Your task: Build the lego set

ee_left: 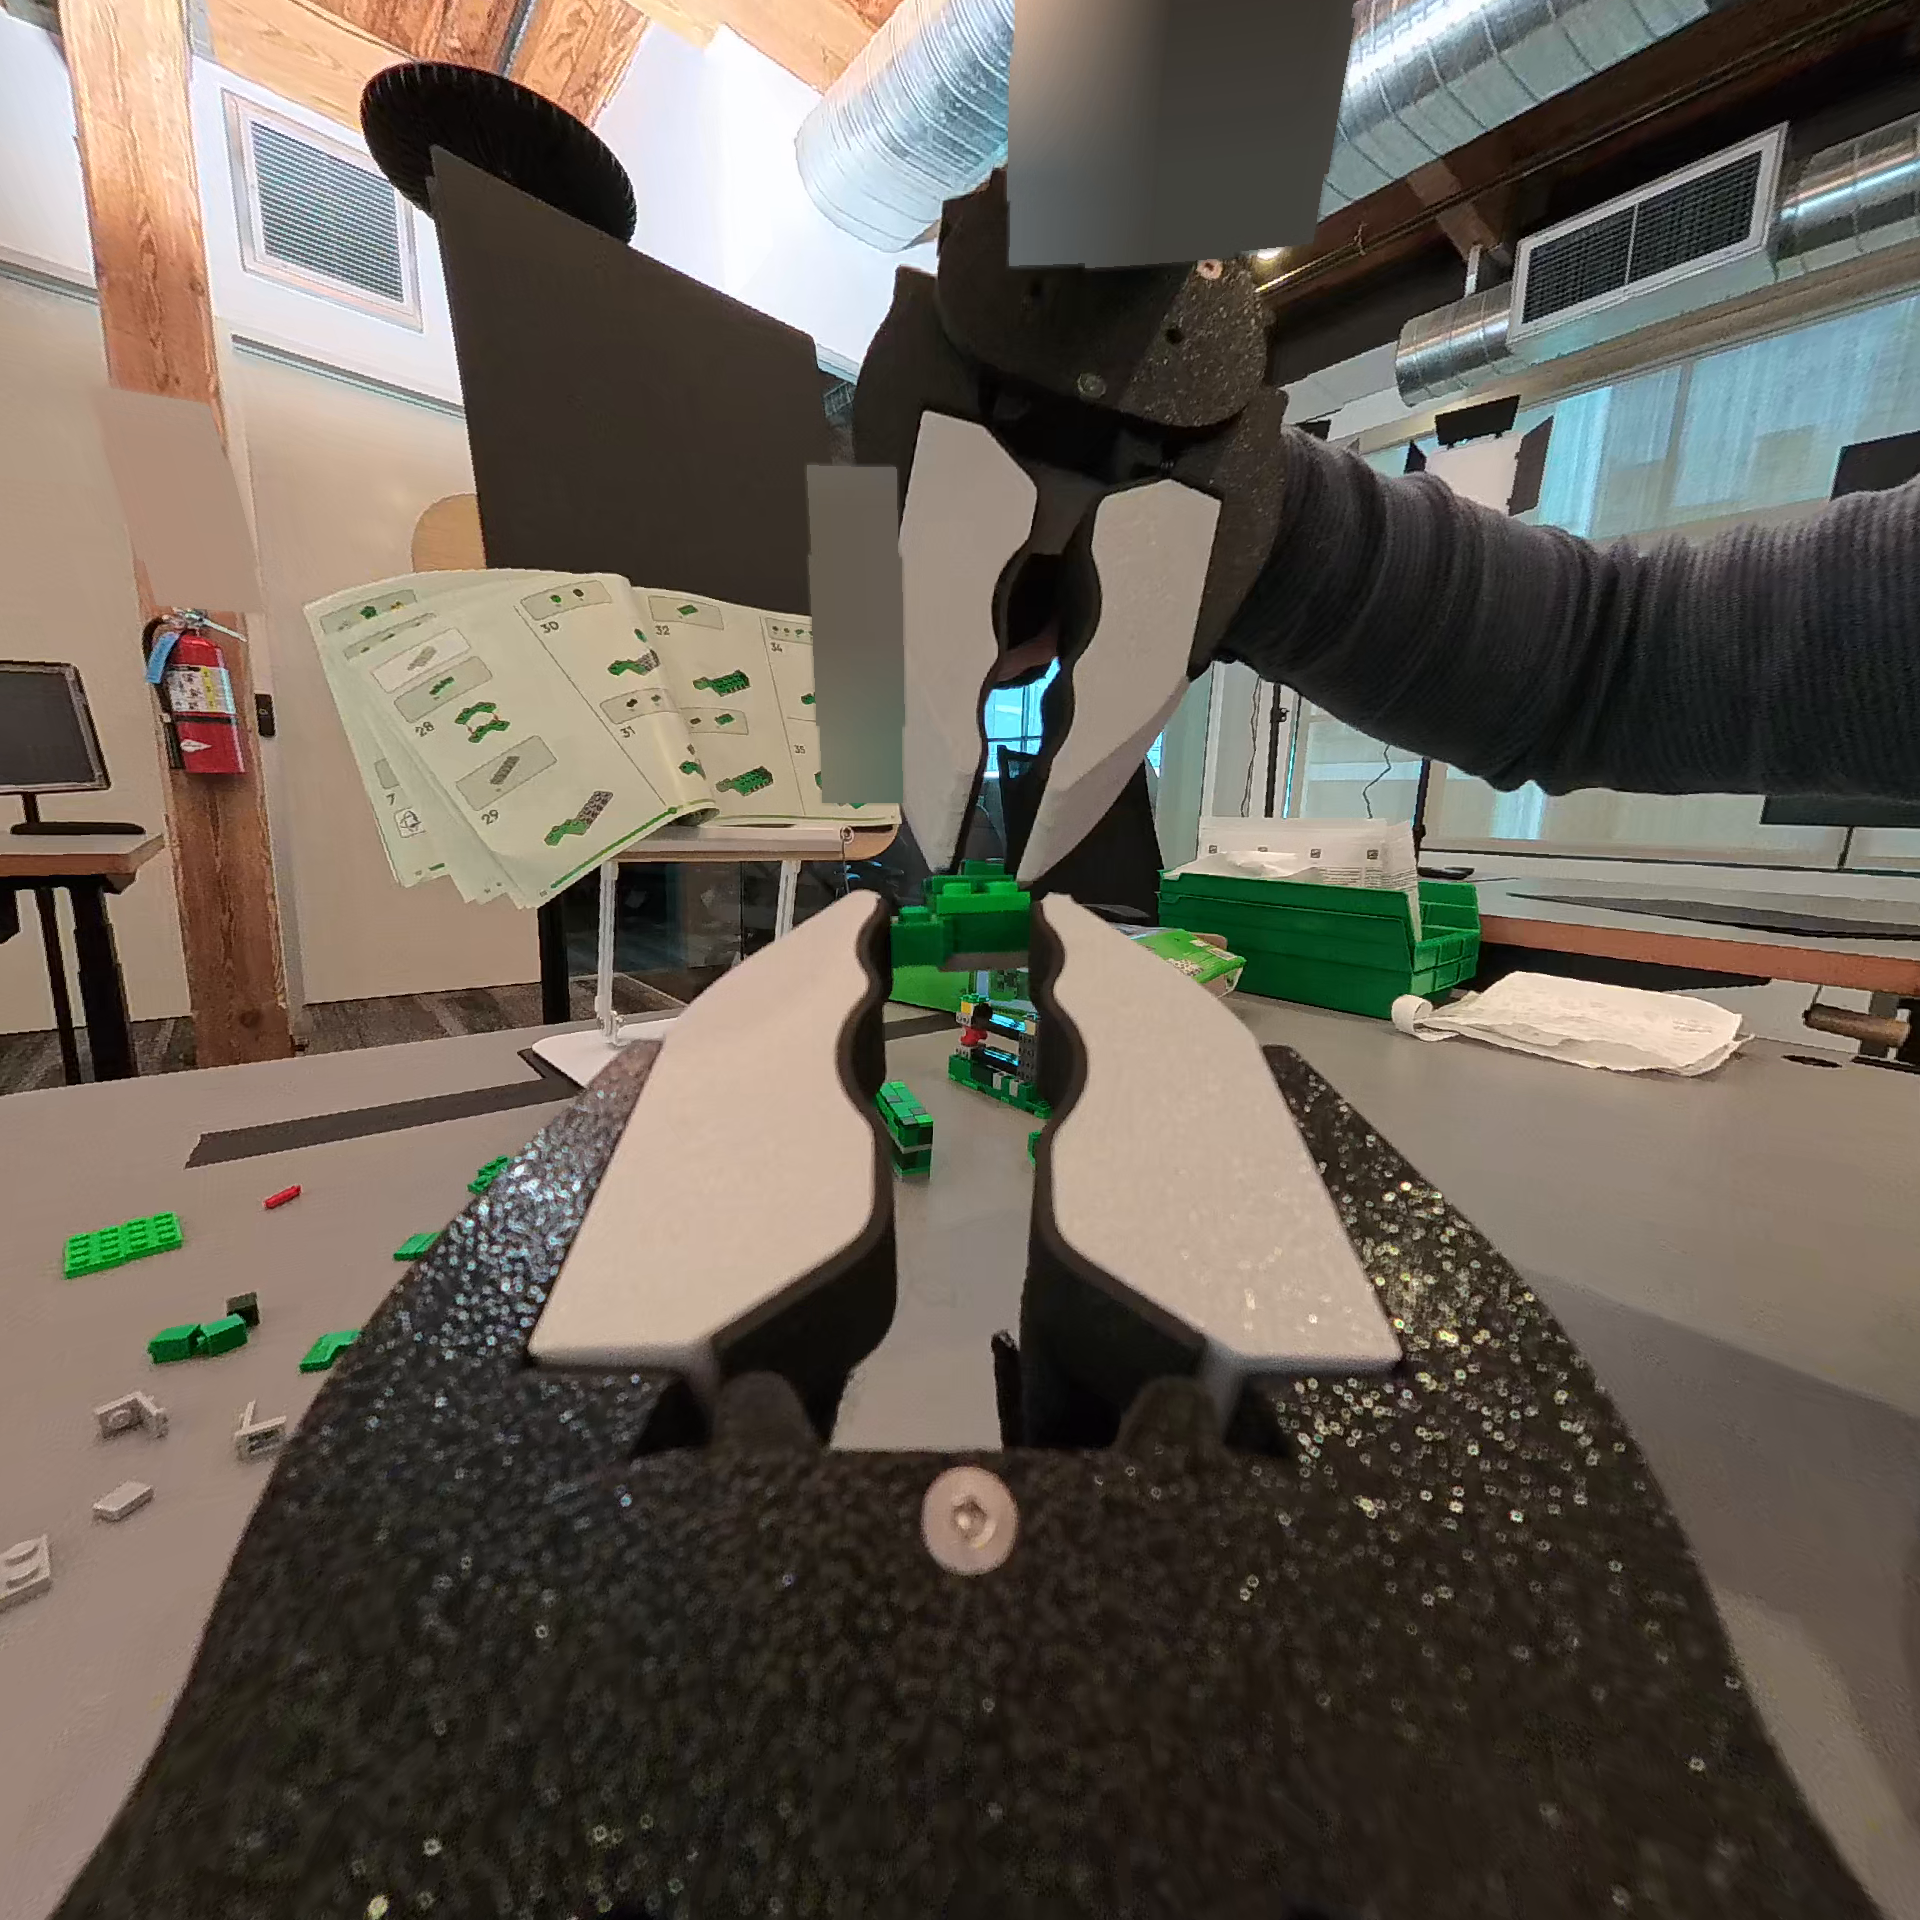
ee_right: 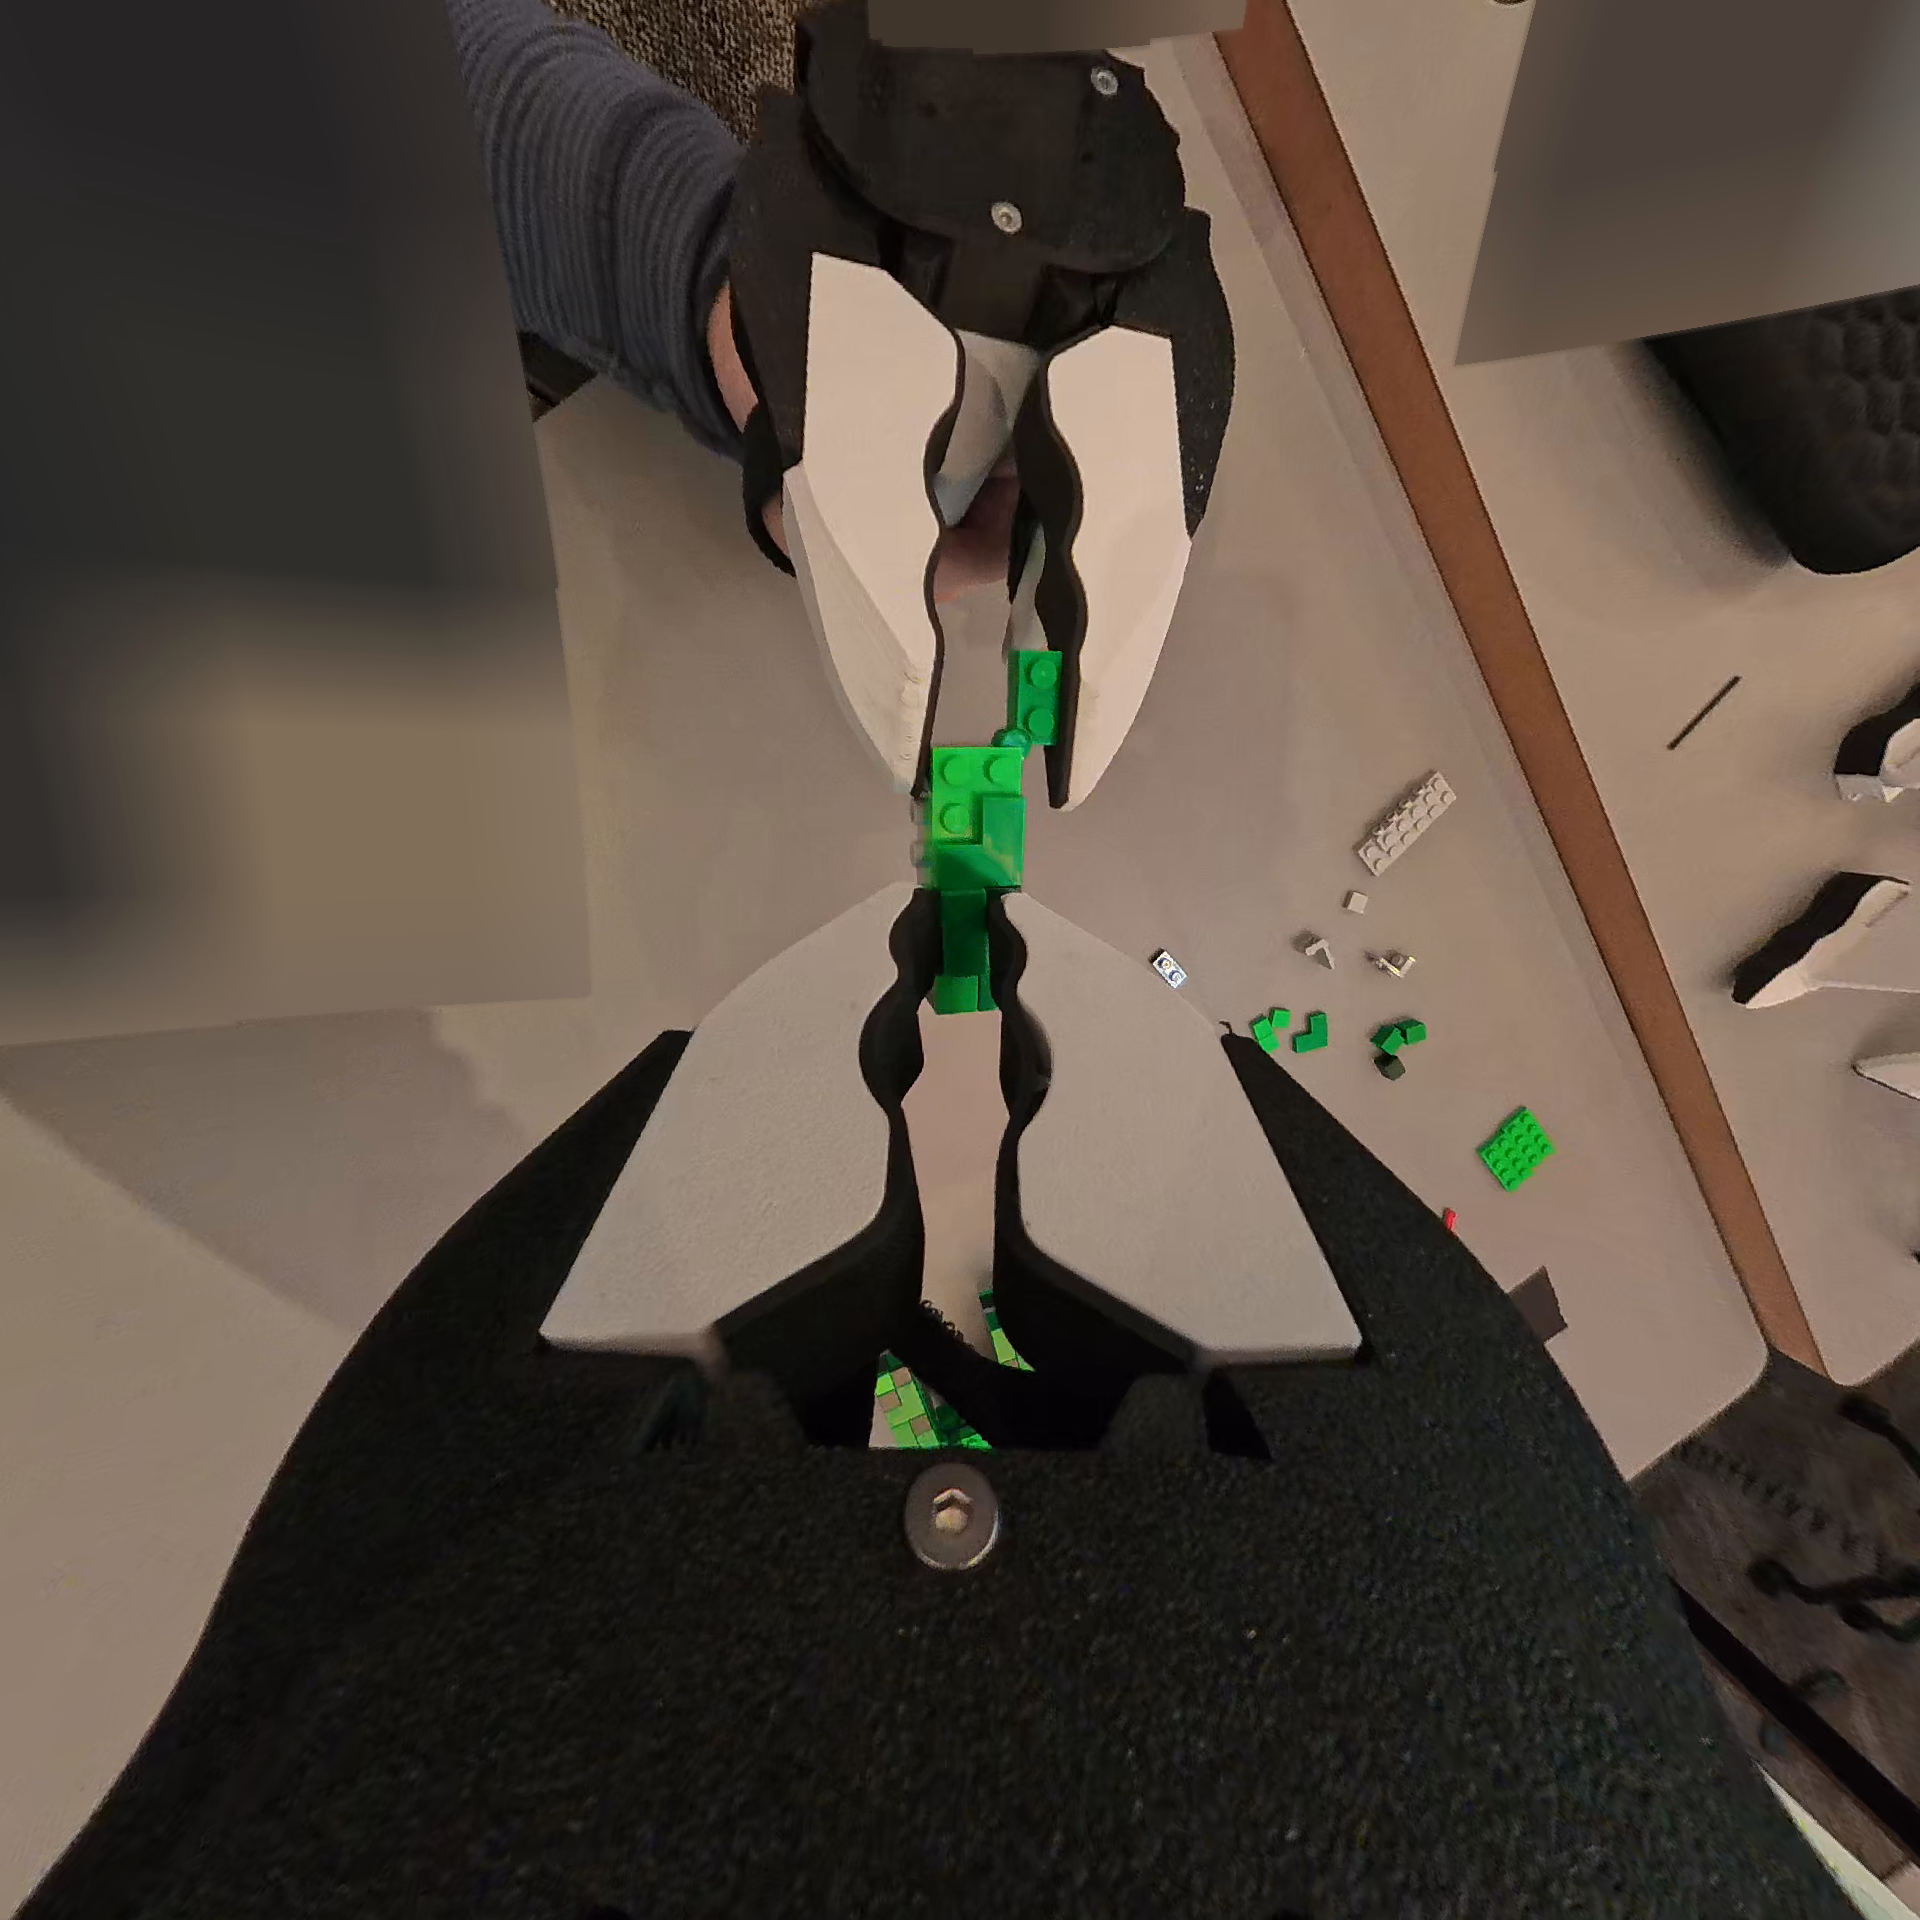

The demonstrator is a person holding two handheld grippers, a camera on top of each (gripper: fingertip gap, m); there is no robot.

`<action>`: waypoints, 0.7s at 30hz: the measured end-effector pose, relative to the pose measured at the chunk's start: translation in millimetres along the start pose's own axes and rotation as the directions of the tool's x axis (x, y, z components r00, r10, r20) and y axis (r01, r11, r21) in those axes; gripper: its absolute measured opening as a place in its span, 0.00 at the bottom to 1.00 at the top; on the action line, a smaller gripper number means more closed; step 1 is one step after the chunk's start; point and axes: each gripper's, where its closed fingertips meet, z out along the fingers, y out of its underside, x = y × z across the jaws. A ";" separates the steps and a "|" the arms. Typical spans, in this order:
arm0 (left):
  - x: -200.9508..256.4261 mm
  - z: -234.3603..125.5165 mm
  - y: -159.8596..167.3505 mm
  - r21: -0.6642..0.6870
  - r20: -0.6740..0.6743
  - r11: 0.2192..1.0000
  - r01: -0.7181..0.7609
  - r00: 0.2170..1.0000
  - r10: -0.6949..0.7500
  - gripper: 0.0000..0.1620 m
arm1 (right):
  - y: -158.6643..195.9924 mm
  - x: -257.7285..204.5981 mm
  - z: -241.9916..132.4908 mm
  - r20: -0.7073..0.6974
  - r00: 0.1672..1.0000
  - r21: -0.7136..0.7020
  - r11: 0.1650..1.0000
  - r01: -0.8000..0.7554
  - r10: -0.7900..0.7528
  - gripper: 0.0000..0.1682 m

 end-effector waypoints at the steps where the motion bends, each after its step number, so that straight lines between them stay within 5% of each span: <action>1: -0.1 -0.2 -0.4 0.003 0.000 1.000 0.001 1.000 -0.001 0.15 | -0.5 0.2 -0.3 -0.001 1.000 0.001 1.000 0.001 -0.001 0.05; 9: 0.1 -1.2 -3.7 0.020 -0.004 1.000 0.009 1.000 -0.009 0.15 | -1.8 2.0 -3.1 -0.028 1.000 0.006 1.000 0.006 -0.006 0.13; 14: -4.8 -3.7 -13.9 0.046 0.036 0.998 0.039 0.999 -0.040 0.15 | -10.4 13.1 -20.7 -0.242 0.970 0.136 0.990 0.028 0.006 0.23; 17: -9.8 -5.1 -20.9 0.069 0.076 0.995 0.074 0.994 -0.079 0.15 | -21.2 22.0 -37.1 -0.554 0.832 0.173 0.972 0.159 -0.038 0.23; 21: -11.2 -6.0 -27.9 0.094 0.096 0.990 0.107 0.989 -0.116 0.15 | -22.1 13.1 -32.1 -0.761 0.620 -0.017 0.962 0.274 -0.190 0.26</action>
